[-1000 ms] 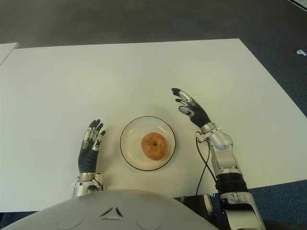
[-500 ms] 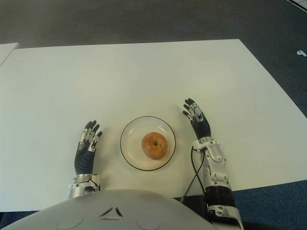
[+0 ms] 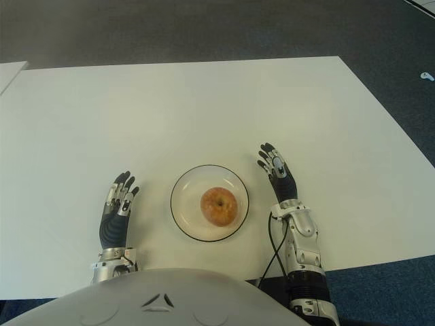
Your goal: Put the apples into the plate.
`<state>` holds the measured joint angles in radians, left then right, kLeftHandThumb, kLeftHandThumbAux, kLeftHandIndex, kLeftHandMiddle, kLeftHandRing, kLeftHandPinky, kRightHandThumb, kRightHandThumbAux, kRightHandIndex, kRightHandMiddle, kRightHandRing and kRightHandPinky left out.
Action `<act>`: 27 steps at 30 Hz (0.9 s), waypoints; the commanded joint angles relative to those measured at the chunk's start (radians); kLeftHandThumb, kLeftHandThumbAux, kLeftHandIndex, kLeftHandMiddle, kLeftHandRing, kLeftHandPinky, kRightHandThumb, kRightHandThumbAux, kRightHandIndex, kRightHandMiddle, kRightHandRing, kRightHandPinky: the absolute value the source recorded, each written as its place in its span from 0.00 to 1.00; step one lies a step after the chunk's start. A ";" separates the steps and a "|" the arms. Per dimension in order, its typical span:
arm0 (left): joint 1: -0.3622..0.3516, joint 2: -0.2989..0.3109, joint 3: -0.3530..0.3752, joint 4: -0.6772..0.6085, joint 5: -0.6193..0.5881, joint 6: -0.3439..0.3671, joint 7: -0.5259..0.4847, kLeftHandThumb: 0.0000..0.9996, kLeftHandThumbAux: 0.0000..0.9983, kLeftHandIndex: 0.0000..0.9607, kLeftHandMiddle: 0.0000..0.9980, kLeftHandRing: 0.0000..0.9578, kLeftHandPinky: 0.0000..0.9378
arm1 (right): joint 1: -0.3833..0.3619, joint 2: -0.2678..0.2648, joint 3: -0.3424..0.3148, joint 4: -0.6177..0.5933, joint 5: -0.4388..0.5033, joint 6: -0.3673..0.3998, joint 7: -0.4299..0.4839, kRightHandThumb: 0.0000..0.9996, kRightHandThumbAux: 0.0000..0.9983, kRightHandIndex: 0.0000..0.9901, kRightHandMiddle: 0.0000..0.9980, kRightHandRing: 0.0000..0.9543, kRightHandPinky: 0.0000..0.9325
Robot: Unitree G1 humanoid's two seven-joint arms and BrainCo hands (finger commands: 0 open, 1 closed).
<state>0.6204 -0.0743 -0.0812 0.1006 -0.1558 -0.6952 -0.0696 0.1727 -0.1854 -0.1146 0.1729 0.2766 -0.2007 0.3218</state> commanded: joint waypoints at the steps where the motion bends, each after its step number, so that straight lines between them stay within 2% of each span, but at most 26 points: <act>1: 0.010 -0.005 0.013 0.025 -0.005 0.006 -0.007 0.16 0.46 0.14 0.01 0.00 0.00 | 0.024 0.018 0.015 0.032 -0.024 -0.005 0.009 0.01 0.29 0.00 0.00 0.00 0.00; 6: 0.000 -0.016 0.011 0.030 -0.059 0.004 -0.034 0.20 0.46 0.21 0.03 0.00 0.00 | 0.039 0.040 0.031 0.061 -0.032 -0.038 0.015 0.00 0.30 0.00 0.00 0.00 0.00; 10: -0.002 -0.017 0.010 0.034 -0.069 0.007 -0.048 0.22 0.46 0.21 0.03 0.00 0.00 | 0.047 0.052 0.044 0.077 -0.042 -0.052 0.015 0.00 0.31 0.00 0.00 0.00 0.00; 17: 0.017 -0.003 0.001 0.018 -0.016 0.034 -0.042 0.17 0.46 0.08 0.00 0.00 0.00 | 0.074 0.071 0.075 0.073 -0.067 -0.066 0.011 0.00 0.31 0.00 0.00 0.00 0.00; 27: 0.036 -0.007 0.003 -0.022 0.050 0.071 -0.016 0.12 0.50 0.01 0.00 0.00 0.00 | 0.103 0.102 0.104 0.086 -0.118 -0.117 -0.022 0.01 0.35 0.00 0.00 0.00 0.00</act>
<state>0.6339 -0.0800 -0.0787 0.0761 -0.1199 -0.6533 -0.0985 0.2280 -0.1011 -0.0259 0.2043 0.1883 -0.3395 0.3147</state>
